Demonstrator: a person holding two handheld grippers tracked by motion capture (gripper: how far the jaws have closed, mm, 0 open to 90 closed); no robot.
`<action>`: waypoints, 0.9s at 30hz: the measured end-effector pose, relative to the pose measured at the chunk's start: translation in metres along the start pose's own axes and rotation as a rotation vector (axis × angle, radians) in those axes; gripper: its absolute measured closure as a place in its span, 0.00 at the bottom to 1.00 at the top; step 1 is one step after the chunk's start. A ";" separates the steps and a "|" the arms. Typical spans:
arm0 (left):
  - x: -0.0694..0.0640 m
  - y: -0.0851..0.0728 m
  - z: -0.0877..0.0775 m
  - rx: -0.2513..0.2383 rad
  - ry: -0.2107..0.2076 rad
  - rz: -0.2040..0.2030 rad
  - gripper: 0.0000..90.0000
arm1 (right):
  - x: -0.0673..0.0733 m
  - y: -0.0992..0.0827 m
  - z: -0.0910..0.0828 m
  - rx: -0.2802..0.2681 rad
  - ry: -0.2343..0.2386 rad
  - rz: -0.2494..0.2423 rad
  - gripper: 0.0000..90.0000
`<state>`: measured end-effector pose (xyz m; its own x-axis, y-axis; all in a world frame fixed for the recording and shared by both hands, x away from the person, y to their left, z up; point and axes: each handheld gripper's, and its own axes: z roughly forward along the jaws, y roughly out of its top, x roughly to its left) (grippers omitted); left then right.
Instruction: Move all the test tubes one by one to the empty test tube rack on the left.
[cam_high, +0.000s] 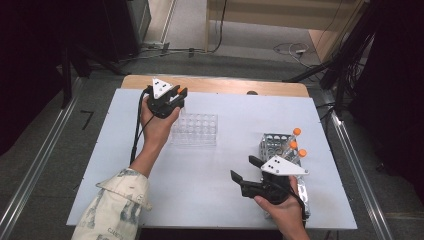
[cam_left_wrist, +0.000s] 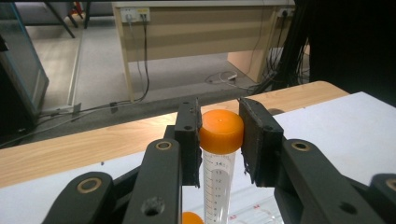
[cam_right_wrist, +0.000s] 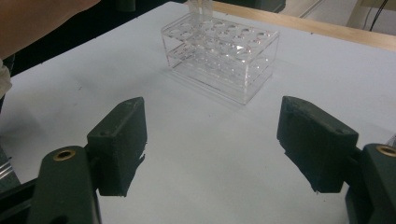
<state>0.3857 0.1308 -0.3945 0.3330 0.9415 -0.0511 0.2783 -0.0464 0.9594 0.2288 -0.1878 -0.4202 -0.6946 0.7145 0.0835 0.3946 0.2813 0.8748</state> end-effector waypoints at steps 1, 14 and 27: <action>0.000 -0.001 0.001 0.002 0.001 0.004 0.78 | 0.000 0.000 0.000 0.000 0.000 0.000 0.26; -0.004 -0.021 0.005 0.057 -0.005 0.041 0.78 | 0.000 0.000 0.000 0.000 0.002 0.000 0.26; -0.006 -0.034 0.006 0.088 -0.004 0.075 0.78 | 0.000 0.000 0.000 0.000 0.004 0.002 0.26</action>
<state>0.3792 0.1246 -0.4283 0.3594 0.9330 0.0191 0.3299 -0.1462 0.9326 0.2287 -0.1880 -0.4200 -0.6961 0.7126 0.0876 0.3964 0.2798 0.8744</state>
